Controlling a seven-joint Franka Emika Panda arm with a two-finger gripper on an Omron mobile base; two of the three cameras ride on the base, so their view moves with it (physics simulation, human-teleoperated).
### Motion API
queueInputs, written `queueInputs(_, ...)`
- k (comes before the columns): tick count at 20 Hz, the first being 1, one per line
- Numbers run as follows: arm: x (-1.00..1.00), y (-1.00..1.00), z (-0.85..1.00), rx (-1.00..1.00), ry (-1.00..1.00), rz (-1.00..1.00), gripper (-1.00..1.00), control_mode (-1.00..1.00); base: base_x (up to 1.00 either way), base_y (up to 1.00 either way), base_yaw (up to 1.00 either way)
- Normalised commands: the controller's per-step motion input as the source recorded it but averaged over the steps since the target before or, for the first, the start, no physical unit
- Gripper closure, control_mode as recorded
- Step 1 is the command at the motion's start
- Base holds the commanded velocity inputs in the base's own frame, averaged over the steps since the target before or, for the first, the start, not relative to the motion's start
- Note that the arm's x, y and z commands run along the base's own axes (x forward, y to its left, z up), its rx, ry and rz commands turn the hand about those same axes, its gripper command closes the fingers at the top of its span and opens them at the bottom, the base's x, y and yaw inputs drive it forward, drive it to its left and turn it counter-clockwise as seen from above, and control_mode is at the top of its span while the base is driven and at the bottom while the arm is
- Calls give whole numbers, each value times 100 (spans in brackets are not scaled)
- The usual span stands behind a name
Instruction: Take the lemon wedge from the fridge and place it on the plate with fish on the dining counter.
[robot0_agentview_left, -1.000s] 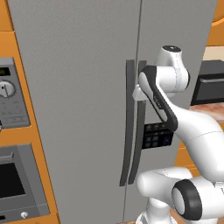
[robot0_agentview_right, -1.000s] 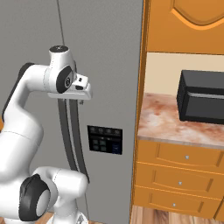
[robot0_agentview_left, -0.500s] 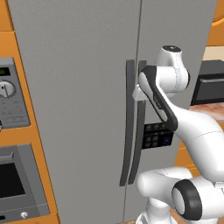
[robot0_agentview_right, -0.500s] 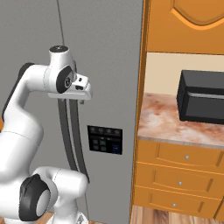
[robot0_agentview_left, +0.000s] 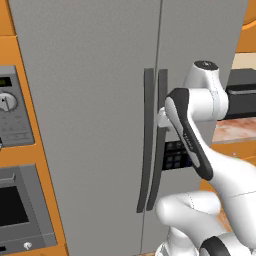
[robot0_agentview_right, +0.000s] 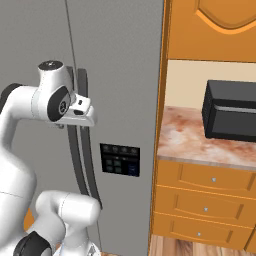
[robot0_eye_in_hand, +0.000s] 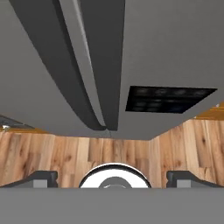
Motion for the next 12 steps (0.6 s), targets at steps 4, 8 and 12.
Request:
queueInputs(4, 25, 26, -1, -4, -13, -5, -100, -100, 0, 0, 0)
queueInputs(8, 8, 0, 0, -2, -7, -1, -100, -100, 0, 0, 0)
queueInputs(12, 0, 0, 0, 0, 0, 0, -100, -100, 0, 0, 0)
